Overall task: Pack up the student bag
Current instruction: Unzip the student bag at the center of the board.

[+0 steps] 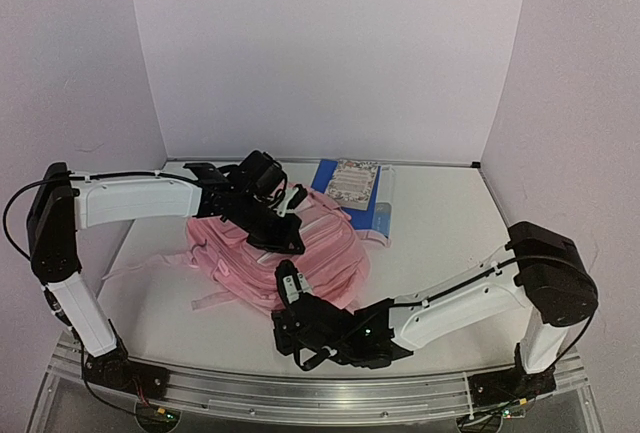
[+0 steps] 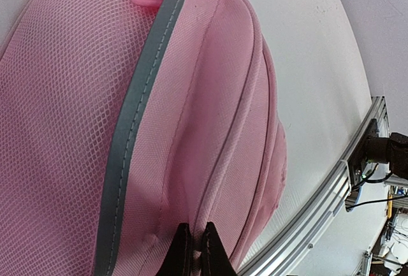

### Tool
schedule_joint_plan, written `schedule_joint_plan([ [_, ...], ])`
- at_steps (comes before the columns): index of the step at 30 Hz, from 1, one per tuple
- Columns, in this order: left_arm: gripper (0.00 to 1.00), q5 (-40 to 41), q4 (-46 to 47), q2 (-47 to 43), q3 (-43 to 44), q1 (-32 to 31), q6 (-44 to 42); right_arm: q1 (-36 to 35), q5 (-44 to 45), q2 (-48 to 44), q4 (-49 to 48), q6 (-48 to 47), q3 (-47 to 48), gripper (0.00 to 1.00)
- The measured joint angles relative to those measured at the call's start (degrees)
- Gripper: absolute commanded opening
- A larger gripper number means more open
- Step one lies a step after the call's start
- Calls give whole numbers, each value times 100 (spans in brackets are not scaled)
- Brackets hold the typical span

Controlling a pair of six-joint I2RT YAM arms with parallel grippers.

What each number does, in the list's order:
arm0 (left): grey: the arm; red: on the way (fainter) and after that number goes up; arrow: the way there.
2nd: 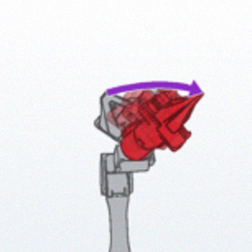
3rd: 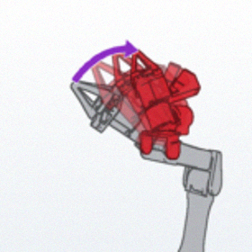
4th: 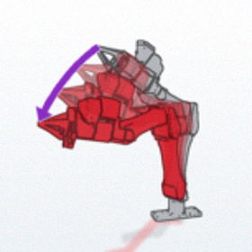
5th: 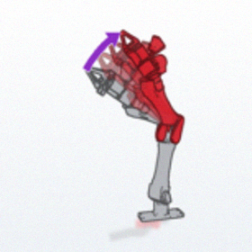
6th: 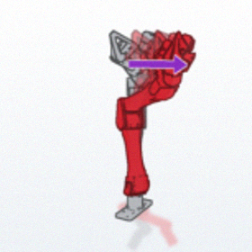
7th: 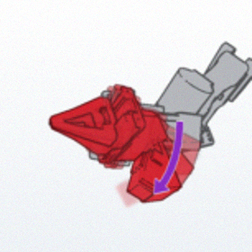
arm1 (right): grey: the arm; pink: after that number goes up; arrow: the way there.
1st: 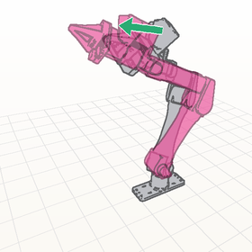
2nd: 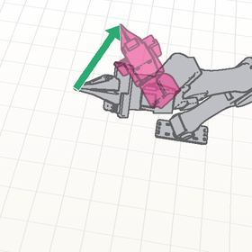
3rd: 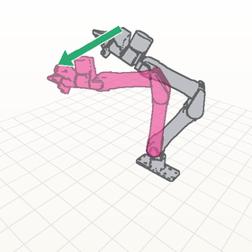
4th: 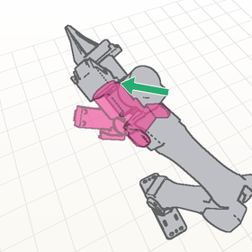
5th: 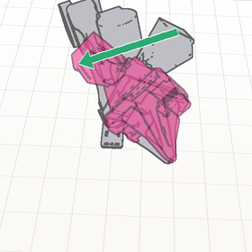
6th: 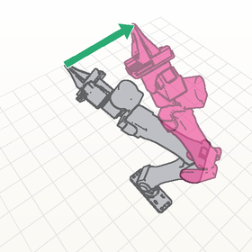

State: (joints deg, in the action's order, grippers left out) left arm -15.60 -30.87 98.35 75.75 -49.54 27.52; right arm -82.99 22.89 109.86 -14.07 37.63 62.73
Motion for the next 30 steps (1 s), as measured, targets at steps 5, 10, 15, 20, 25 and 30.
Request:
schedule_joint_plan([
  [5,0,-137,-9,74,146,67,16,-9,16,337,-50,-171,337,0],
  [10,0,-203,-11,164,283,106,96,-17,219,620,-257,-395,551,0],
  [15,0,-241,-14,202,335,157,106,-42,458,824,-566,-721,623,0],
  [20,0,-225,-26,223,407,209,104,-42,656,1066,-946,-1138,714,0],
  [25,0,-235,-109,223,409,235,104,-42,670,1241,-1288,-1519,716,5],
  [30,0,-264,-96,219,418,249,102,-92,306,1357,-1540,-1798,874,45],
])
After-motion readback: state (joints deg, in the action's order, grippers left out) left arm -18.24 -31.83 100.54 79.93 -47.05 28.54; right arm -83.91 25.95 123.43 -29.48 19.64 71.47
